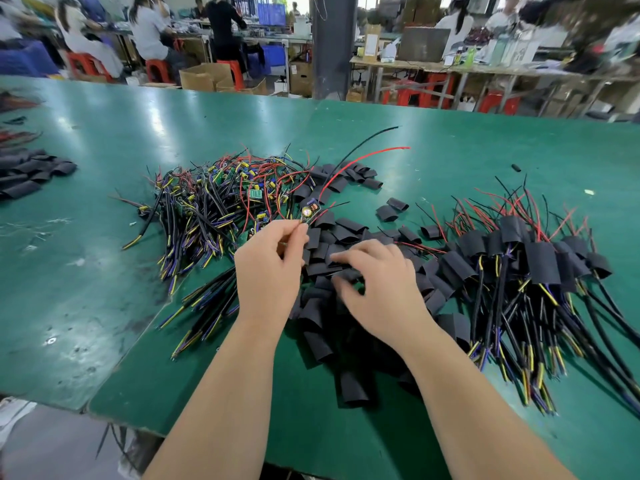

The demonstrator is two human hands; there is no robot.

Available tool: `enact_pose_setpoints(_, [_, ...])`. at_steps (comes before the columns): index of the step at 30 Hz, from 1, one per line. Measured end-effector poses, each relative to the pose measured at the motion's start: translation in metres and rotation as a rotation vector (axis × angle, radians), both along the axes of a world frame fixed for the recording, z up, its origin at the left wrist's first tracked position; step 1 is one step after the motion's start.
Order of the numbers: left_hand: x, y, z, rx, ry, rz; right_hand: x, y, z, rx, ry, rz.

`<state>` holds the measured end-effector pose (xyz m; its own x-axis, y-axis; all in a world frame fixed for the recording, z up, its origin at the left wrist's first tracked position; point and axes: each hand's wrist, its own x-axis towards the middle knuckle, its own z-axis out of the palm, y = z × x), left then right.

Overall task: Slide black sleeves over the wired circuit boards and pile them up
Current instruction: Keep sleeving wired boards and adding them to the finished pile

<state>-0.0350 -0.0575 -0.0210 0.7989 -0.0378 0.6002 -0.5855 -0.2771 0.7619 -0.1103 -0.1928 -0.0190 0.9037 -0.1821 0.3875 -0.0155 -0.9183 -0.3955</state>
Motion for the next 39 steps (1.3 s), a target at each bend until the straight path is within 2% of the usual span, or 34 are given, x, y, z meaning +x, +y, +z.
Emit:
enact_pose_setpoints(2, [0.001, 0.000, -0.001, 0.012, -0.009, 0.011, 0.001, 0.004, -0.004, -0.135, 0.185, 0.017])
enact_pose_setpoints(4, [0.002, -0.001, -0.001, 0.028, -0.017, 0.028, 0.003, 0.006, -0.008, -0.162, 0.281, 0.017])
enact_pose_setpoints(9, [0.002, -0.001, -0.002, 0.033, -0.015, 0.033, 0.004, 0.004, -0.004, -0.106, 0.193, 0.002])
enact_pose_setpoints(14, [0.002, 0.000, 0.000, 0.039, -0.018, 0.051, 0.004, 0.003, 0.000, -0.122, -0.027, -0.126])
enact_pose_setpoints(16, [0.001, 0.001, 0.000, 0.026, -0.006, 0.052, 0.003, 0.003, 0.004, 0.041, -0.142, -0.182])
enact_pose_setpoints(22, [0.000, 0.001, 0.000, 0.024, 0.003, 0.049, 0.004, -0.010, 0.013, 1.076, -0.255, -0.137])
enact_pose_setpoints(24, [0.000, 0.001, 0.000, 0.016, 0.005, 0.045, 0.005, -0.016, 0.013, 1.256, -0.269, -0.082])
enact_pose_setpoints(30, [-0.001, 0.001, 0.002, 0.018, 0.012, 0.048, 0.003, -0.020, 0.010, 1.075, -0.283, -0.111])
enact_pose_setpoints(36, [-0.001, 0.000, 0.001, 0.027, -0.003, 0.046, 0.006, -0.021, 0.009, 1.262, -0.225, -0.086])
enact_pose_setpoints(37, [-0.001, 0.000, 0.001, 0.033, -0.008, 0.046, 0.005, -0.021, 0.009, 1.232, -0.217, -0.097])
enact_pose_setpoints(39, [-0.001, 0.000, 0.001, 0.048, -0.022, 0.045, 0.004, -0.023, 0.007, 1.025, -0.217, -0.128])
